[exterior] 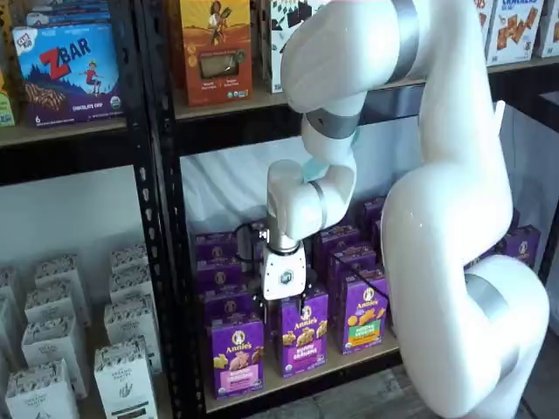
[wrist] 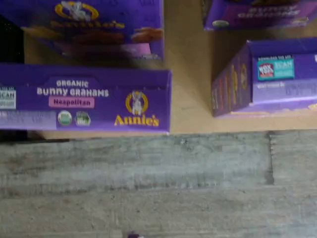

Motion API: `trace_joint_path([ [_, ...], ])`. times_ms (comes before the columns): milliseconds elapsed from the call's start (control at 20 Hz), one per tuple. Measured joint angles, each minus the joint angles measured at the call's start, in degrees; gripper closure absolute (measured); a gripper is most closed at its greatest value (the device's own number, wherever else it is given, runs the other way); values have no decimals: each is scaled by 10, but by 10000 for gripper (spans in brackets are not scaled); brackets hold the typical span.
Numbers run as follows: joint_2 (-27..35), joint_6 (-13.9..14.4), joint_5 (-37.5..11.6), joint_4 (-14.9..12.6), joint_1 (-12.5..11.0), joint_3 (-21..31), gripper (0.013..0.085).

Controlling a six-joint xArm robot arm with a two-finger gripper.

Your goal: Pick up the purple box with a pink patch in the middle, on the bottom shelf, the first box from the left

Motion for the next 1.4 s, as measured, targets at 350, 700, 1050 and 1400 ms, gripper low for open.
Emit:
trace_joint_path([
  [350, 30, 14, 12, -14, 1, -45, 130],
  [700, 45, 4, 29, -4, -1, -74, 130],
  [1050, 54, -22, 34, 20, -4, -91, 130],
  [1400, 61, -42, 39, 42, -4, -107, 130],
])
